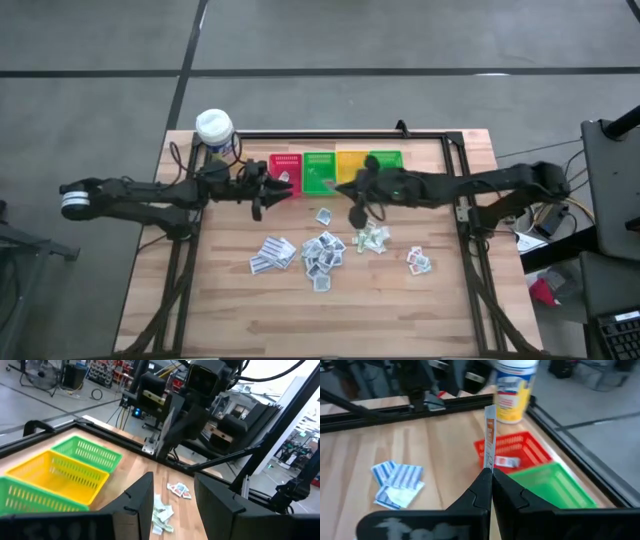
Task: Pick & Place First Aid Supplies
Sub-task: Put the ointment pack into the red bin
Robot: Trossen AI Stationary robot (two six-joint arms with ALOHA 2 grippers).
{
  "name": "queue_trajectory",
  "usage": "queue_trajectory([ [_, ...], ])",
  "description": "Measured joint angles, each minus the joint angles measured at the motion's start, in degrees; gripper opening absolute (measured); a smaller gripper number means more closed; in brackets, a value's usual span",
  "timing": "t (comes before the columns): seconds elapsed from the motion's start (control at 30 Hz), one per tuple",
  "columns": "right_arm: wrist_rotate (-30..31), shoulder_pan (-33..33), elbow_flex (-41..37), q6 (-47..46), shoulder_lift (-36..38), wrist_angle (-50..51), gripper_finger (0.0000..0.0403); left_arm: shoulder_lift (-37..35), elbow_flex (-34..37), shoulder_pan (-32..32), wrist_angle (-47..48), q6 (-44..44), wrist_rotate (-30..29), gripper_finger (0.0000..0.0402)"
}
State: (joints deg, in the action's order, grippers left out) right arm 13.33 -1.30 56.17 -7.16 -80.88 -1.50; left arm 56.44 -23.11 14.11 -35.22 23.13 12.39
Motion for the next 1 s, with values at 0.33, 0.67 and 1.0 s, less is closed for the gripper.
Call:
queue_trajectory([
  [0.33,-8.1,-1.0,13.9,2.5,-12.4,4.7,0.0008,0.8,0.0,0.0,-1.0,-0.8,-0.7,0.0135],
  [0.67,-10.4,-1.2,22.1,4.7,-17.1,7.3,0.0008,1.1,0.0,0.0,-0.8,-0.9,-1.4,0.0135],
  [1.0,-11.0,-1.4,22.9,4.5,-18.3,7.3,0.0008,1.4,-0.1,0.0,-1.5,-1.0,-5.6,0.0135],
])
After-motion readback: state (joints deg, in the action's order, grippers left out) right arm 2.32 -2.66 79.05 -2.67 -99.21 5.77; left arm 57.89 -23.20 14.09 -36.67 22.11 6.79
